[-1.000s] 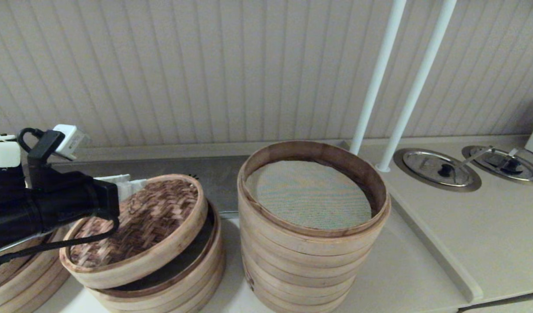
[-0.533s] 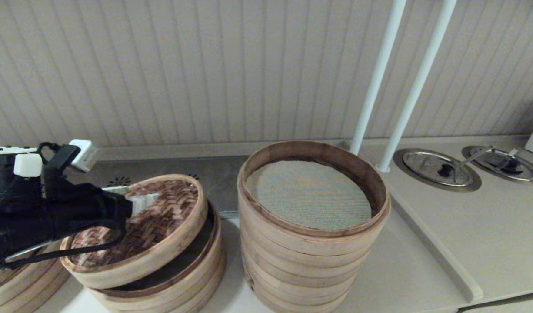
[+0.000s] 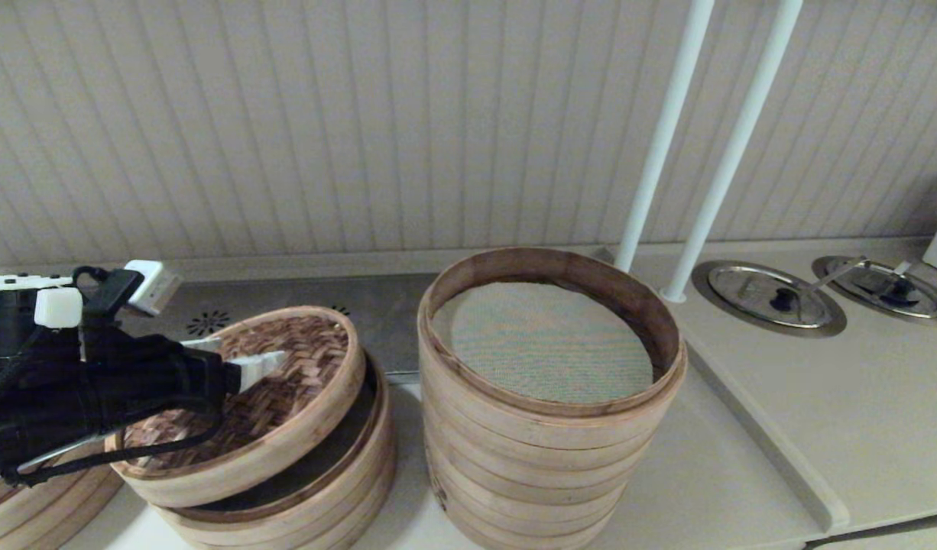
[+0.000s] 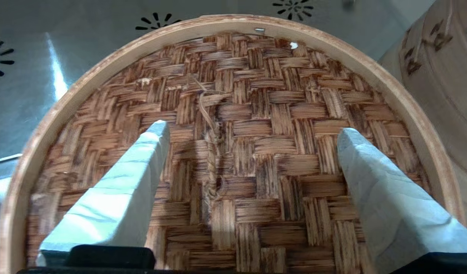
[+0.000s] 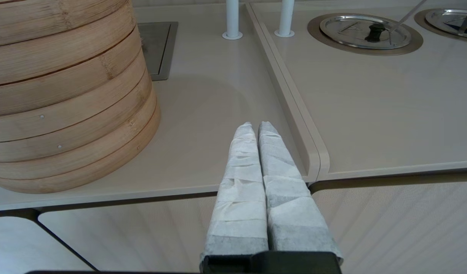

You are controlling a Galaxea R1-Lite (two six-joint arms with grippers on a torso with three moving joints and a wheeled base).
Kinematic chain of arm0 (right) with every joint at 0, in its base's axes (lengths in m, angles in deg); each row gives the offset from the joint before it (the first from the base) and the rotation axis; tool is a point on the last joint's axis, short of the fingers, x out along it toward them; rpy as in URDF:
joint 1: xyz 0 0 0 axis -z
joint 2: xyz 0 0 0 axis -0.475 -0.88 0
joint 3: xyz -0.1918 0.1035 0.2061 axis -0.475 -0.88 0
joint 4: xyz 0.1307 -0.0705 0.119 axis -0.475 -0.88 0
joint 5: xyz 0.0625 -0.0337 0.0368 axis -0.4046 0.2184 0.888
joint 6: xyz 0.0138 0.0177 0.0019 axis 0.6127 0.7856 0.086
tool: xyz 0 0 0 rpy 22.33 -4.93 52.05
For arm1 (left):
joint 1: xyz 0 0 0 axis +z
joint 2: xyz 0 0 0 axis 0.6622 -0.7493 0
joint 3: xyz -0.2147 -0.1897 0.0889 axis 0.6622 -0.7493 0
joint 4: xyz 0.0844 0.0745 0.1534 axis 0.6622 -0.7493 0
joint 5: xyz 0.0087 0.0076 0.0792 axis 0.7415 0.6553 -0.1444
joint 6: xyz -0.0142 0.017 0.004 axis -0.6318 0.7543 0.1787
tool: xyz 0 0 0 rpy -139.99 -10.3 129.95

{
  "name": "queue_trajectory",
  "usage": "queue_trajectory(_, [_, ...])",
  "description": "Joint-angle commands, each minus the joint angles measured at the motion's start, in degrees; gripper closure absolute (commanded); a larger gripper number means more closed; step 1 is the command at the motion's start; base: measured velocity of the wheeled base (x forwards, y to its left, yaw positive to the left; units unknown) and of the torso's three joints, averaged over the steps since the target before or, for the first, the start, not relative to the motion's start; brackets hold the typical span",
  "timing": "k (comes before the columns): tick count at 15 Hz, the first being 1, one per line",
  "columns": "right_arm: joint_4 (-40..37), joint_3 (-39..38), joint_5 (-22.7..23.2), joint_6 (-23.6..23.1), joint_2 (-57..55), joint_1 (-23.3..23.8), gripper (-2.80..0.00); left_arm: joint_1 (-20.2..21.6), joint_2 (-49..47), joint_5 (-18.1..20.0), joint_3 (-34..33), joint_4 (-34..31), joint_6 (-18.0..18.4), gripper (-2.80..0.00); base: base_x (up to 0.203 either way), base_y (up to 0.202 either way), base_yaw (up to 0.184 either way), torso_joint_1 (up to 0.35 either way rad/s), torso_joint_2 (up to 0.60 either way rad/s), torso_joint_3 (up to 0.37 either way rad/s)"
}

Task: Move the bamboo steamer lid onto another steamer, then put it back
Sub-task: Pick up the steamer

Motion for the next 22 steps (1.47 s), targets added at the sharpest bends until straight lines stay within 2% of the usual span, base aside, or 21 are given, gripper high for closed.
queue_trajectory(1, [0.0,-0.18,-0.02,0.03,0.0,-0.01,0.0,0.11,-0.9,0.32,-0.96,0.84,-1.22,-2.8,0.0,0.0,0.0,0.0,0.0,0.0])
queue_trajectory(5, [0.0,-0.18,-0.02,0.03,0.0,-0.01,0.0,0.77,-4.15,0.36,-3.09,5.47,-3.83,-2.8,0.0,0.0,0.0,0.0,0.0,0.0])
queue_trajectory(8, [0.0,-0.18,-0.02,0.03,0.0,-0.01,0.0,1.44,-6.09,0.41,-4.56,11.74,-3.93,-2.8,0.0,0.0,0.0,0.0,0.0,0.0])
queue_trajectory(12, [0.0,-0.18,-0.02,0.03,0.0,-0.01,0.0,1.44,-5.87,0.44,-4.63,11.87,-3.94,-2.8,0.0,0.0,0.0,0.0,0.0,0.0])
queue_trajectory(13, [0.0,-0.18,-0.02,0.03,0.0,-0.01,0.0,1.44,-5.83,0.44,-4.67,11.87,-3.9,0.0,0.0,0.0,0.0,0.0,0.0,0.0])
queue_trajectory(22, [0.0,-0.18,-0.02,0.03,0.0,-0.01,0.0,2.51,-5.41,0.61,-5.64,11.96,-4.69,0.0,0.0,0.0,0.0,0.0,0.0,0.0])
